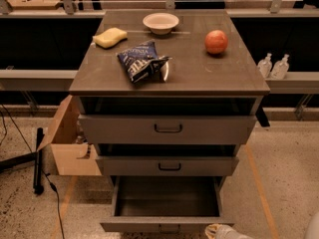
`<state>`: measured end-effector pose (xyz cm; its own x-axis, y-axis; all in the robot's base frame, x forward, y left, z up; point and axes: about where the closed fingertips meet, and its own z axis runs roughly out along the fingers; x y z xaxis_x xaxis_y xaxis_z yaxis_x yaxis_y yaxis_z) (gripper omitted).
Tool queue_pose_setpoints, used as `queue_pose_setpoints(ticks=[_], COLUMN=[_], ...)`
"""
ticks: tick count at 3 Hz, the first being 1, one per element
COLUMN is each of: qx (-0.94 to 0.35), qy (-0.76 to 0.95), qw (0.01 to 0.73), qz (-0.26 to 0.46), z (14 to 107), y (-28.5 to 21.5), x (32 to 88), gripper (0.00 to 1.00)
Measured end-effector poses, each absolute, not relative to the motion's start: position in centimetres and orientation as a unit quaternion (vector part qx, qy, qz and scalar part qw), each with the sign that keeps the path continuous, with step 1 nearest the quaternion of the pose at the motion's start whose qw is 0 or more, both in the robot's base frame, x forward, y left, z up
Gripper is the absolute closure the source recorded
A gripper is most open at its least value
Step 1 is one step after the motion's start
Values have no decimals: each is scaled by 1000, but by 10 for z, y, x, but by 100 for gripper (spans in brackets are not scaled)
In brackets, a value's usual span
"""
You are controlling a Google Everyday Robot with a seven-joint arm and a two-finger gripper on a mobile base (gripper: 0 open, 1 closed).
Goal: Close bottom drawer
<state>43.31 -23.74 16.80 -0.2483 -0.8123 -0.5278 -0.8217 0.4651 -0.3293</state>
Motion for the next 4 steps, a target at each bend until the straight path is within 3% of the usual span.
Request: queue_pose_setpoints(ticks=[4], qx=[-516], qy=[756], qw=[403], qz=[-26], z=[165], y=[-219], x=[529], gripper=[100])
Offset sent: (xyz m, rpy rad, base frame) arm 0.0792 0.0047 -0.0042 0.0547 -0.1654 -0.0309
